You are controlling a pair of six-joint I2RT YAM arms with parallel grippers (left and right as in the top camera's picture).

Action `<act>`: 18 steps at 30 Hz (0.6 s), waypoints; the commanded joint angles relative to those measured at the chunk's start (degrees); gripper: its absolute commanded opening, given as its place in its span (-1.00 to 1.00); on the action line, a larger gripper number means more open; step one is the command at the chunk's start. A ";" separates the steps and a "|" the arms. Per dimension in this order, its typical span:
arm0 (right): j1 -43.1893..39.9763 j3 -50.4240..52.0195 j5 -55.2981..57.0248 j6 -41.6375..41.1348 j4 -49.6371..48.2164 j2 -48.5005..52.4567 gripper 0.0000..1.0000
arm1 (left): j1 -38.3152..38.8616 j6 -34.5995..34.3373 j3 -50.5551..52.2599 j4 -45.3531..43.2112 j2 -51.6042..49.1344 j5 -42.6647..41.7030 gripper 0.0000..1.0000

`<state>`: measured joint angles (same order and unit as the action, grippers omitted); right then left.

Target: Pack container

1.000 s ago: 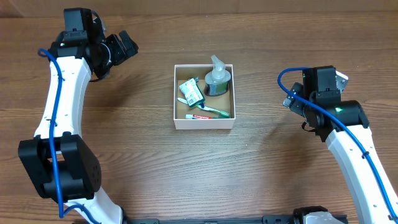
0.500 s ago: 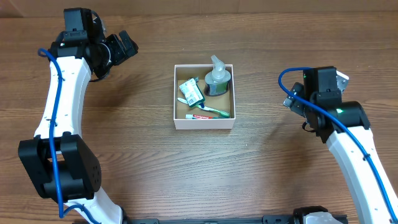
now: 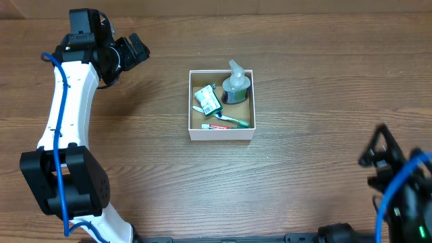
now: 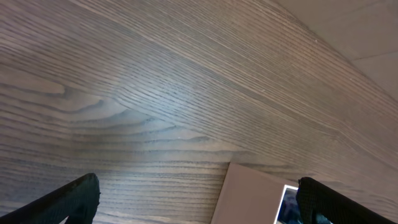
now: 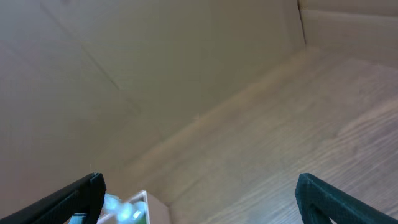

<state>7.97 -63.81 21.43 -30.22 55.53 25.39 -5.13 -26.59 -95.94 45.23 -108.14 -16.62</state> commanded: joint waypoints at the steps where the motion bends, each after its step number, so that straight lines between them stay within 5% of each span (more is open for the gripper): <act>1: 0.35 -0.22 1.70 0.52 4.17 -7.39 1.00 | -0.11 1.07 -0.96 0.00 0.24 0.37 1.00; 7: 0.33 5.92 0.00 3.06 2.60 -17.05 1.00 | -0.11 1.07 -0.96 0.00 0.26 0.37 1.00; 18: 0.22 37.16 -10.25 5.20 -40.48 -25.11 1.00 | -0.11 1.07 -0.96 0.00 0.24 0.35 1.00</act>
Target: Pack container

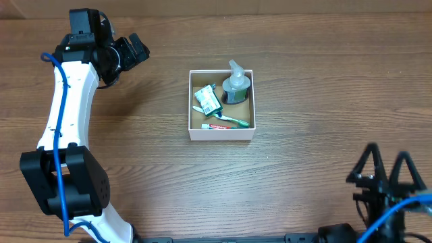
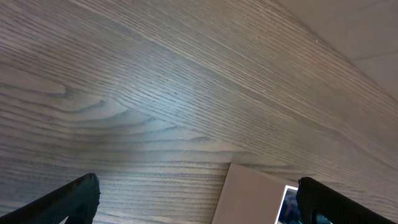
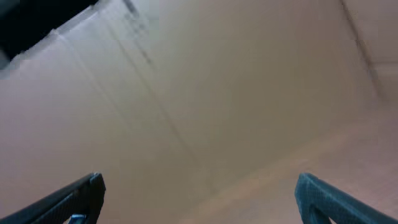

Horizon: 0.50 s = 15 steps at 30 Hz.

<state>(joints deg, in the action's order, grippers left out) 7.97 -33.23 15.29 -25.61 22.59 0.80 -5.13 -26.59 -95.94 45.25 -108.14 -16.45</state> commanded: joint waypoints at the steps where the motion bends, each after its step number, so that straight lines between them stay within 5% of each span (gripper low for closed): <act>1: 0.22 8.81 -4.94 0.59 -10.84 -0.52 1.00 | -0.11 1.07 -0.96 -0.02 0.24 0.17 1.00; 9: 0.22 23.54 -14.23 6.80 -24.79 -0.57 1.00 | -0.11 1.07 -0.96 -0.02 0.24 0.17 1.00; 15: 0.22 27.69 -16.24 13.79 -25.49 -0.59 1.00 | -0.11 1.07 -0.96 -0.02 0.24 0.17 1.00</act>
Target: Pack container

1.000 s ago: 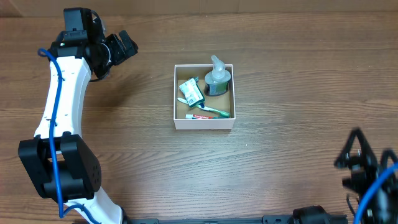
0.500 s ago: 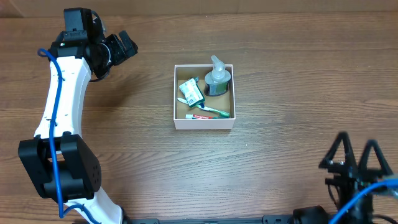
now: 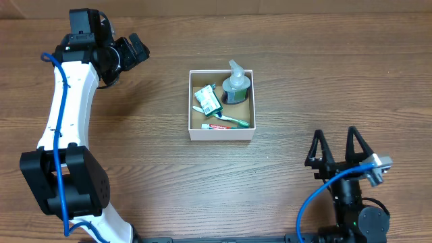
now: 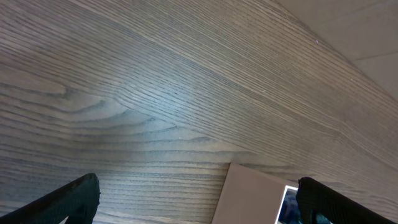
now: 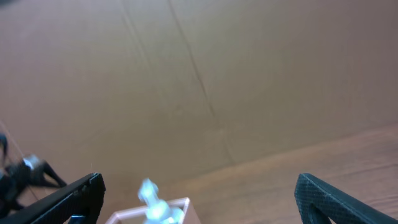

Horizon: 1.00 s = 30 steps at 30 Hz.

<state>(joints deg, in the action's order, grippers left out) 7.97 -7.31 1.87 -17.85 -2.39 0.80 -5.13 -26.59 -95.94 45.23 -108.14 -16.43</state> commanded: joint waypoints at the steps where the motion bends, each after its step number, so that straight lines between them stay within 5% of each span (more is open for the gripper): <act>1: 0.17 2.25 -3.34 7.63 -0.50 -0.59 1.00 | -0.11 1.07 -0.96 0.00 0.24 0.15 1.00; 30: -4.63 6.86 -3.96 10.43 7.08 -0.63 1.00 | -0.11 1.07 -0.96 0.00 0.24 0.15 1.00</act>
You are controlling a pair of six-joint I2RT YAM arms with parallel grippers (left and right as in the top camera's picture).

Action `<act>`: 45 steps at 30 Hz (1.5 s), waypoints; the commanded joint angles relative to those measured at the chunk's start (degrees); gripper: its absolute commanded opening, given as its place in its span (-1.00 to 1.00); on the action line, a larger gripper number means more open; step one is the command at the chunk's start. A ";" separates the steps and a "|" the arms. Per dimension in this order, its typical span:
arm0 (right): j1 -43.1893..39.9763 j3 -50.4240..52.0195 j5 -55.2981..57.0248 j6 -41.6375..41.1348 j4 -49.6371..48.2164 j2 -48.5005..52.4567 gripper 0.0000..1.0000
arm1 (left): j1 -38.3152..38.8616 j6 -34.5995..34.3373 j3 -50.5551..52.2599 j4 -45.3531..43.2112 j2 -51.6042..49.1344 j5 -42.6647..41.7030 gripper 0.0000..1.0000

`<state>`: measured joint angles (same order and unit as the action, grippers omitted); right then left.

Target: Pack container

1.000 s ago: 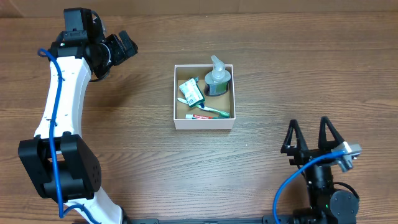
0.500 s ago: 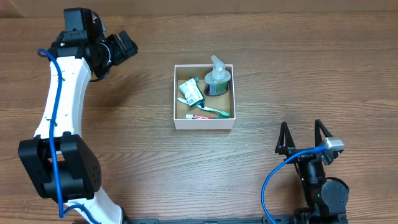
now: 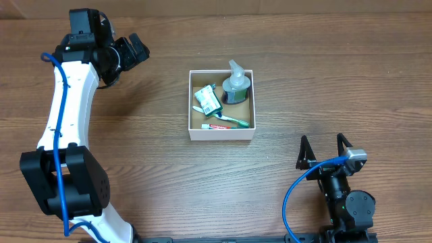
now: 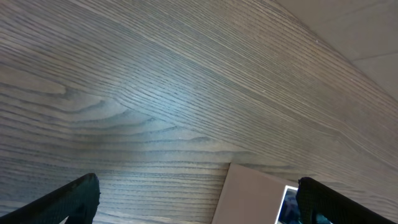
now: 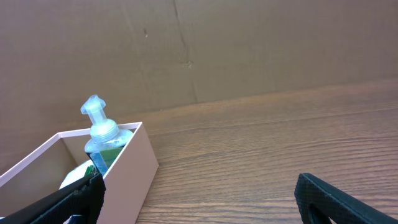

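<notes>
A white square box (image 3: 193, 128) sits mid-table, holding a pump bottle (image 3: 235, 84), a green packet (image 3: 208, 100), a toothbrush (image 3: 233, 121) and a small red-lettered tube (image 3: 217, 126). My left gripper (image 3: 130, 52) hangs open at the far left, away from the box, whose corner (image 4: 249, 196) shows low in its wrist view. My right gripper (image 3: 322, 149) stands open near the front right, empty, facing the box (image 5: 127, 171) and the bottle (image 5: 99, 134).
Bare wooden table surrounds the box. A brown cardboard wall (image 5: 217, 43) runs behind the table's far edge. A blue cable (image 3: 300, 196) loops beside the right arm's base at the front.
My right gripper has moved left and further onto the table, lowering its aim, so the box and bottle show larger in its view. The left arm and box contents are unchanged.
The right arm was folded at the table's right edge, then at the front right corner facing the wall. It then stood further left, pointing toward the box, and now sits lower and nearer. The left gripper stayed open and still throughout.
</notes>
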<state>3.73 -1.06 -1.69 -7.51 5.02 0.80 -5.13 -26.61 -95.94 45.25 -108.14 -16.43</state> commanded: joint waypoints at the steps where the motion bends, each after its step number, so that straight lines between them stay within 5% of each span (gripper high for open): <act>1: -0.39 0.61 -0.37 0.09 -0.35 -0.63 1.00 | -0.11 1.09 -0.96 -0.02 0.24 0.15 1.00; 24: -0.39 0.61 -0.37 0.09 -0.35 -0.63 1.00 | 1.44 1.09 -0.92 0.00 3.52 0.55 1.00; 38: -0.39 0.61 -0.37 0.09 -0.35 -0.61 1.00 | 22.49 1.09 -0.90 0.00 38.86 0.48 1.00; 45: -0.39 0.61 -0.37 0.09 -0.35 -0.61 1.00 | 23.15 1.09 -0.90 0.09 57.77 0.48 1.00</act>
<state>3.73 -1.06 -1.69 -7.49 5.10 0.78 17.93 -26.59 -95.98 45.25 -57.25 -15.99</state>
